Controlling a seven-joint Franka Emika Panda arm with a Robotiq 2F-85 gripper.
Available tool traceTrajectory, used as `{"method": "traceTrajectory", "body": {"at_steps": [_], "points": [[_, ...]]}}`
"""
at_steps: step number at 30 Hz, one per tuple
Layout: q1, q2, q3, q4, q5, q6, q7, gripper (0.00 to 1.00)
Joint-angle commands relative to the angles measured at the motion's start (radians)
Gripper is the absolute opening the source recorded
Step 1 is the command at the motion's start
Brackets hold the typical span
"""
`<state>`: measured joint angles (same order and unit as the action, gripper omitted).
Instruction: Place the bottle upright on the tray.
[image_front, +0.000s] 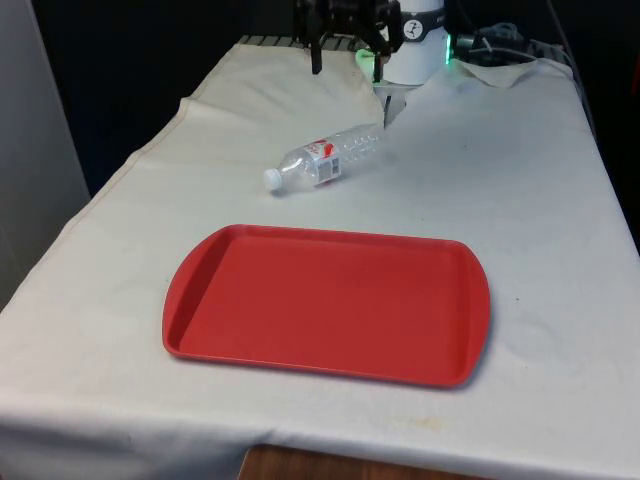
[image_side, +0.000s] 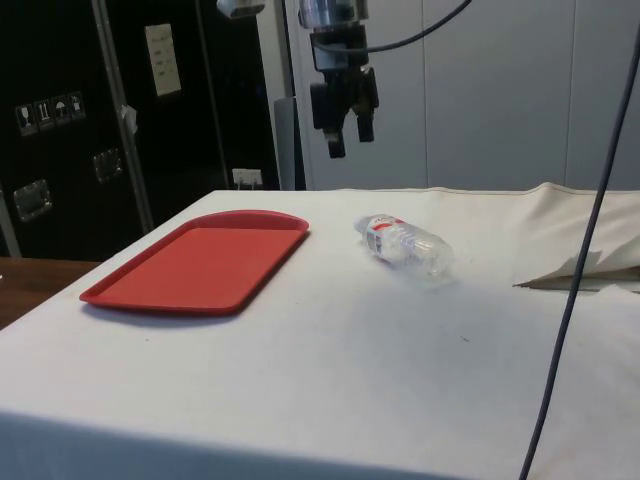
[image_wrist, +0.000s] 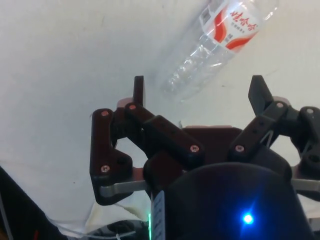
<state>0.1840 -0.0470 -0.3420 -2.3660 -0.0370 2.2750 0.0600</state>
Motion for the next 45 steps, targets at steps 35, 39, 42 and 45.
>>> {"method": "traceTrajectory", "body": {"at_steps": [35, 39, 42, 45], "points": [[-0.002, 0.098, -0.103, 0.002, 0.002, 0.088, 0.008, 1.00], [-0.002, 0.111, -0.108, 0.001, 0.004, 0.097, 0.016, 1.00], [-0.002, 0.116, -0.110, 0.001, 0.004, 0.100, 0.020, 1.00], [-0.002, 0.126, -0.114, 0.001, 0.005, 0.107, 0.027, 1.00]]}}
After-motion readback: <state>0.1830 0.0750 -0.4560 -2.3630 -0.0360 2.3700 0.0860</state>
